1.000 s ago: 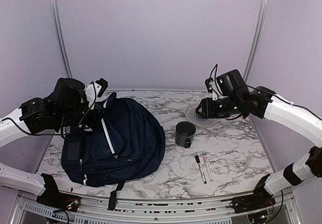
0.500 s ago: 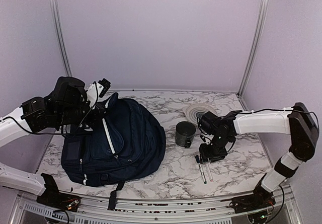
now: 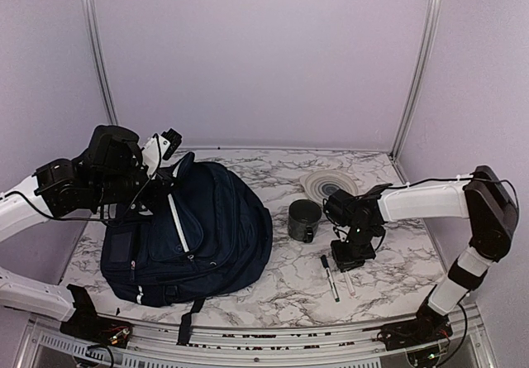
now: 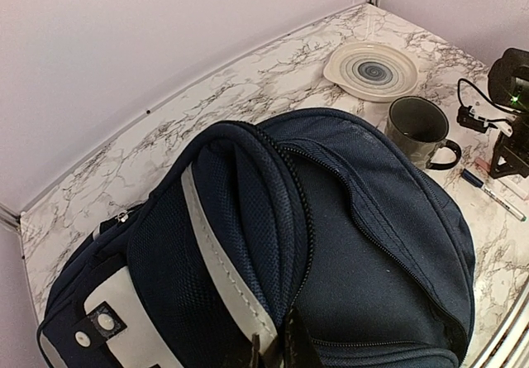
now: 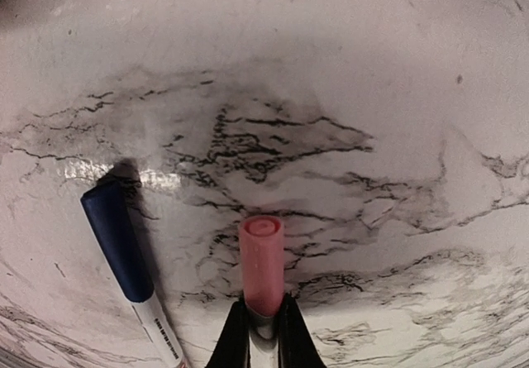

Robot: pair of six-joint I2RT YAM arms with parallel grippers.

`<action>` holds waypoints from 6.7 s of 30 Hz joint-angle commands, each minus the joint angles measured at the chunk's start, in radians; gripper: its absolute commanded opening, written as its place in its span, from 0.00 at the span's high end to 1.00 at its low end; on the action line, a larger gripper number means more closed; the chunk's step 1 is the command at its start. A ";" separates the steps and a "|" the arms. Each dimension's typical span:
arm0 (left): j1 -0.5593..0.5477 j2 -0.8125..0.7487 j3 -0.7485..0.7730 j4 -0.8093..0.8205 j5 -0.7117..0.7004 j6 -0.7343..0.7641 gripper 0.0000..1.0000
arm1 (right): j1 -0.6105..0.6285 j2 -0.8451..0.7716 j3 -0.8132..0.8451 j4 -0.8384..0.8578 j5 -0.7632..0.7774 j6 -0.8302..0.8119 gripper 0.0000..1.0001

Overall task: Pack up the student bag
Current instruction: Pick up the pen from the center of the board, then place the pen in the upper front pocket of the bag, then pick up the pen from the center of the board, then place the pen in the upper front pocket of the bag, then pass from the left arm to the right

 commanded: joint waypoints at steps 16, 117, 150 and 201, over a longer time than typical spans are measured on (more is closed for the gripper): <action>0.012 -0.043 0.024 0.117 0.028 0.025 1.00 | 0.147 -0.340 0.289 0.649 -0.029 -0.187 1.00; 0.027 -0.133 -0.068 0.157 -0.031 -0.088 1.00 | 0.396 -0.143 0.207 0.210 -0.085 -0.189 1.00; 0.027 -0.131 -0.018 0.213 0.044 -0.072 1.00 | 0.410 0.381 0.666 0.950 -0.142 -0.096 1.00; 0.070 -0.091 -0.057 0.108 0.486 -0.054 0.19 | 0.162 0.243 0.604 0.650 -0.250 -0.112 1.00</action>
